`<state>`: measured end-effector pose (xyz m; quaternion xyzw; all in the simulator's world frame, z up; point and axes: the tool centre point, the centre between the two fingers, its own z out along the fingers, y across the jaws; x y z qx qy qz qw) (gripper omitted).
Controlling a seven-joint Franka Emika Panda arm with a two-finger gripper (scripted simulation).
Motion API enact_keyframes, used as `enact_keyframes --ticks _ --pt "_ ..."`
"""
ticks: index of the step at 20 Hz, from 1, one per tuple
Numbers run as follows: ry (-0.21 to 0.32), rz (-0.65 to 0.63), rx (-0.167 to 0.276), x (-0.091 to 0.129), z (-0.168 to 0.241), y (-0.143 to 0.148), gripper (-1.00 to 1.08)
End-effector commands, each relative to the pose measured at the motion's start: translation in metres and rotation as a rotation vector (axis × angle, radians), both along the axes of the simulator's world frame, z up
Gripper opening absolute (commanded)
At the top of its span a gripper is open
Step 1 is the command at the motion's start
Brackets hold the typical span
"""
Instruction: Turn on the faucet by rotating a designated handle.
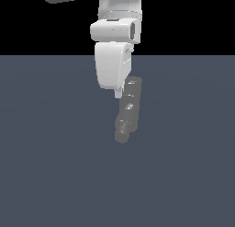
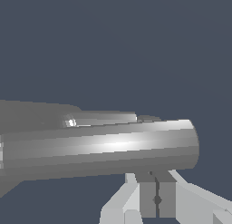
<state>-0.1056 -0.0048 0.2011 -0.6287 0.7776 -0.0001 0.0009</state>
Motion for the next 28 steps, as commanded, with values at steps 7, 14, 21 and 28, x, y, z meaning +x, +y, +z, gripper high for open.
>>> enact_keyframes --ticks 7,14,21,28 --pt "0.001 -0.020 -0.001 -0.011 0.000 -0.055 -1.00" --pt "0.000 0.005 -0.001 -0.006 0.000 -0.062 -1.00" --pt "0.000 -0.003 -0.001 0.010 0.000 -0.091 -1.00" --pt "0.001 -0.010 -0.001 0.025 0.000 -0.118 -1.00"
